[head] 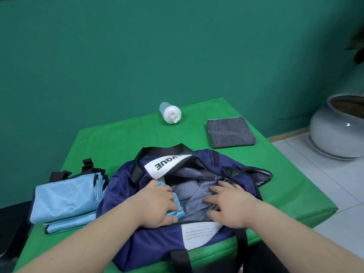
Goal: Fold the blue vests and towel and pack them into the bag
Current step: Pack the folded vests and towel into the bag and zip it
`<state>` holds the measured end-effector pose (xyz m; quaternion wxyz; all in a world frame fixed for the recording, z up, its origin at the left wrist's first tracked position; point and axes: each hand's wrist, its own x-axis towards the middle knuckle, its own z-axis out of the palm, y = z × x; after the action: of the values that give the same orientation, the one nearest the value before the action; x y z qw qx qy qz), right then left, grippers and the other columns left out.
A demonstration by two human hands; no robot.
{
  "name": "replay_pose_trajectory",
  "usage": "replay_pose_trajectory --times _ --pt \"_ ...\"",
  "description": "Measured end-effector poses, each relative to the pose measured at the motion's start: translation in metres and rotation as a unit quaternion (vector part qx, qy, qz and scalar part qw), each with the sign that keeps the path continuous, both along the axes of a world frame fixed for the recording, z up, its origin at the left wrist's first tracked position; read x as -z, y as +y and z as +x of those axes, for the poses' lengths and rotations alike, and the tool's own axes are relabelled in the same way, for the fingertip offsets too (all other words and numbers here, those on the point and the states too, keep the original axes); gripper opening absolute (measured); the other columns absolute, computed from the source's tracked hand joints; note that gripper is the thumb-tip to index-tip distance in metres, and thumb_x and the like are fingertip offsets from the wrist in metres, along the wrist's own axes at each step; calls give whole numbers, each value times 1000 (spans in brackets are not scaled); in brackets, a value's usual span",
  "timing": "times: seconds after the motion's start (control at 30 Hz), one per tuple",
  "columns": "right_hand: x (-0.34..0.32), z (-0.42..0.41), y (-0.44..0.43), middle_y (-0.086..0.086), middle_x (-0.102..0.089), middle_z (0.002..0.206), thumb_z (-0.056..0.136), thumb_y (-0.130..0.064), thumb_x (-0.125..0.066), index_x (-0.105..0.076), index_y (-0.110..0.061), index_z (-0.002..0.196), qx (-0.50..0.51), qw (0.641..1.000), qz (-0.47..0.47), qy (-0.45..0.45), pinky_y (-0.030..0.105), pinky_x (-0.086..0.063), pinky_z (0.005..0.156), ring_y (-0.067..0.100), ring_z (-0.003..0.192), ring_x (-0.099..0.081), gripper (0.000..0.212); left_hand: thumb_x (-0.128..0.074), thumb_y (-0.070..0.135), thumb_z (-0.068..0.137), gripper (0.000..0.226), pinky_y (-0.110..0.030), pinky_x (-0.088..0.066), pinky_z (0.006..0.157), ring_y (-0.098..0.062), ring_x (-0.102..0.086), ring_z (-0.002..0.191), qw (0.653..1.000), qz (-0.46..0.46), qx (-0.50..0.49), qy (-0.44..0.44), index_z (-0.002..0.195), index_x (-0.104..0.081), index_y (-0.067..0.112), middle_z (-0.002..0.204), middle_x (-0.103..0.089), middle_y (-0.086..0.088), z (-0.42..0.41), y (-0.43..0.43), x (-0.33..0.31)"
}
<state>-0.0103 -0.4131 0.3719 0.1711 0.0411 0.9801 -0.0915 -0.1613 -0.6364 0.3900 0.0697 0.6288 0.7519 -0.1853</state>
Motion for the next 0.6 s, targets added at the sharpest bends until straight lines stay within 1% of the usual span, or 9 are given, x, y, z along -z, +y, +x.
replay_pose_trajectory --times 0.07,0.13,0.2,0.23,0.3,0.37,0.43,0.53,0.6 --pt "-2 -1 -3 -2 -28 162 89 -59 -43 -42 -38 147 -13 1000 9 22 49 -15 122 28 152 -13 61 -34 63 90 50 -53 -14 118 -19 -45 131 999 18 44 24 119 -64 36 115 -62 8 6 0 1" --pt "-3 -3 -6 -2 -39 154 87 -53 -45 -46 -35 144 -38 996 24 71 45 -25 118 28 146 -25 59 -40 57 87 45 -58 -12 120 -21 -44 136 994 12 99 49 119 -64 35 117 -63 6 13 4 4" --pt "-2 -7 -7 -2 -44 148 87 -48 -48 -49 -33 141 -57 991 32 114 42 -29 116 26 140 -32 56 -40 52 87 47 -55 -2 121 -24 -40 139 990 -1 130 48 124 -61 31 122 -62 4 18 12 7" --pt "-1 -8 -7 -2 -45 148 87 -46 -48 -49 -32 140 -60 990 32 123 42 -28 116 26 141 -32 55 -38 51 89 49 -54 3 121 -24 -39 140 991 -6 129 43 127 -60 30 123 -62 3 19 16 7" --pt "0 -10 -6 -1 -43 149 88 -44 -49 -48 -31 141 -62 990 30 122 41 -23 120 27 144 -27 55 -33 51 92 52 -55 5 121 -24 -43 136 993 -14 115 40 133 -56 28 121 -64 3 18 19 9" --pt "2 -11 -5 -1 -41 151 88 -44 -50 -47 -31 143 -62 991 30 115 41 -17 122 27 147 -23 56 -32 52 94 52 -52 7 119 -26 -52 121 993 -25 102 46 132 -56 25 110 -67 0 18 19 9" --pt "4 -11 -3 -1 -44 148 88 -46 -49 -48 -32 142 -63 992 35 107 42 -13 122 28 144 -26 56 -34 51 97 48 -50 6 119 -26 -56 110 995 -28 90 44 124 -60 23 102 -67 -2 20 19 5" --pt "7 -11 2 -2 -52 136 87 -50 -46 -51 -33 138 -66 993 56 84 47 -5 122 28 135 -34 54 -29 50 101 46 -50 7 120 -26 -57 102 994 -33 91 43 107 -65 21 93 -68 0 23 17 -3" --pt "8 -10 3 -3 -55 129 87 -53 -45 -54 -34 136 -61 993 63 75 50 0 121 28 132 -37 54 -25 47 103 48 -48 10 119 -25 -57 98 993 -29 107 43 101 -65 21 87 -68 0 23 11 -4"
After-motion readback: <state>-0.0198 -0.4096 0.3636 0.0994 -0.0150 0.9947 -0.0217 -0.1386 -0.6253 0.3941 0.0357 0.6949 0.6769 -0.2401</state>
